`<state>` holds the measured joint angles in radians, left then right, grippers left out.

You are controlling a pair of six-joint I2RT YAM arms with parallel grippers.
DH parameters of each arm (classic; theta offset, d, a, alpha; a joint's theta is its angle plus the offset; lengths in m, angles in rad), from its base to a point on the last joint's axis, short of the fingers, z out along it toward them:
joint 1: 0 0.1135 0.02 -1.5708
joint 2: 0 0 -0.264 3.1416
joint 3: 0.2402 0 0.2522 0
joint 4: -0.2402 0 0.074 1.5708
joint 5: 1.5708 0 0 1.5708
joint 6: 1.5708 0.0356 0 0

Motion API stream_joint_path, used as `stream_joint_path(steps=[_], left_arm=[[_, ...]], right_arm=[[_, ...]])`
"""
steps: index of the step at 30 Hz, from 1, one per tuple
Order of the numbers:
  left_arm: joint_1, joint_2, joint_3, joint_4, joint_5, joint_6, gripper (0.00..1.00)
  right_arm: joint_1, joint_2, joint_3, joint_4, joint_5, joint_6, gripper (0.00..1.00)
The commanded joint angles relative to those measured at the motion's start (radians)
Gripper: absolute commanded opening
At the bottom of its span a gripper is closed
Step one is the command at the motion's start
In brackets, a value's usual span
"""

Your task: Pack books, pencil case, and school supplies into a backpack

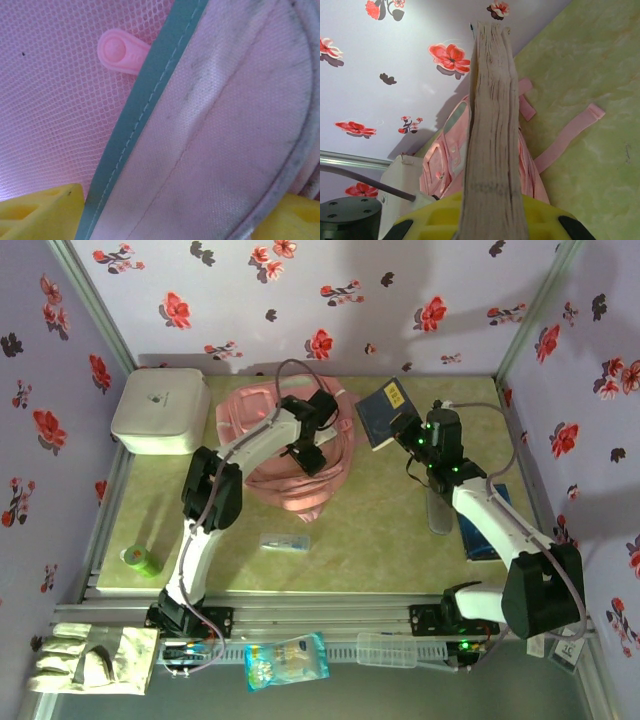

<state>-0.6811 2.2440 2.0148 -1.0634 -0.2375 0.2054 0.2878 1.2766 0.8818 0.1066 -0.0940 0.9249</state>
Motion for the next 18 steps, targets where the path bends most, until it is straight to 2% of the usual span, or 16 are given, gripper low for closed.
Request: stream_joint_path(steps=[1,5,11,18], left_arm=[[-0.006,0.011,0.037,-0.036,-0.061,-0.003,0.79],[-0.008,0.005,0.047,-0.024,-0.065,-0.057,0.7],[-0.012,-0.026,0.043,0.007,-0.084,-0.103,0.49],[-0.012,-0.099,-0.011,0.087,-0.107,-0.122,0.38]], right_arm=[[-0.005,0.002,-0.007,0.067,-0.01,0.014,0.13],[-0.005,0.011,-0.01,0.077,-0.011,0.024,0.12],[-0.004,0.015,-0.019,0.082,-0.012,0.031,0.12],[-0.006,0.007,-0.026,0.077,0.001,0.028,0.12]])
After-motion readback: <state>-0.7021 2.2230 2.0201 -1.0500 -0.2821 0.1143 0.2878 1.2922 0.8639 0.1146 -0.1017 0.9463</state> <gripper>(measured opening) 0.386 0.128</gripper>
